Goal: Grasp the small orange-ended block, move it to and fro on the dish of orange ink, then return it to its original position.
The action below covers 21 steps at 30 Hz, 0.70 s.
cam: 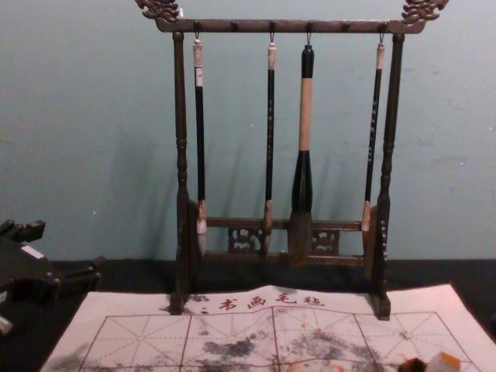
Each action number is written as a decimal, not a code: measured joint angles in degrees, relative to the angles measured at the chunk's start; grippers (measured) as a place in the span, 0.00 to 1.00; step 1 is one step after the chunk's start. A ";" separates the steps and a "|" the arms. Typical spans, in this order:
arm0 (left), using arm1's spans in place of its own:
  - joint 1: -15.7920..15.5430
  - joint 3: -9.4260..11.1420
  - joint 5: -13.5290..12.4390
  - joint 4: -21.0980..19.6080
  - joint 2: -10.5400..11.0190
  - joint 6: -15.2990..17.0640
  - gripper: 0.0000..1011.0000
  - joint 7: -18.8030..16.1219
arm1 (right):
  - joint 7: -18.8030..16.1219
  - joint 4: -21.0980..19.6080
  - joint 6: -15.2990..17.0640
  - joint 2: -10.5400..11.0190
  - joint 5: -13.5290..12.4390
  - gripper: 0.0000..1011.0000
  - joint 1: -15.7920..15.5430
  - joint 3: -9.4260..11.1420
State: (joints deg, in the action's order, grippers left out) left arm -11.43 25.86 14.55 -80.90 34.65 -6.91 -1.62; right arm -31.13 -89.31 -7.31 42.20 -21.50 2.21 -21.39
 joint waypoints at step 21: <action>0.00 0.00 0.00 0.00 0.00 0.00 0.99 0.00 | -3.19 3.99 2.42 -3.59 2.25 0.99 3.15 -0.16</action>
State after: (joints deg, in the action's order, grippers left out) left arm -11.43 25.86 14.55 -80.90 34.64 -6.91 -1.62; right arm -34.32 -85.32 -4.90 38.61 -19.25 5.36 -21.55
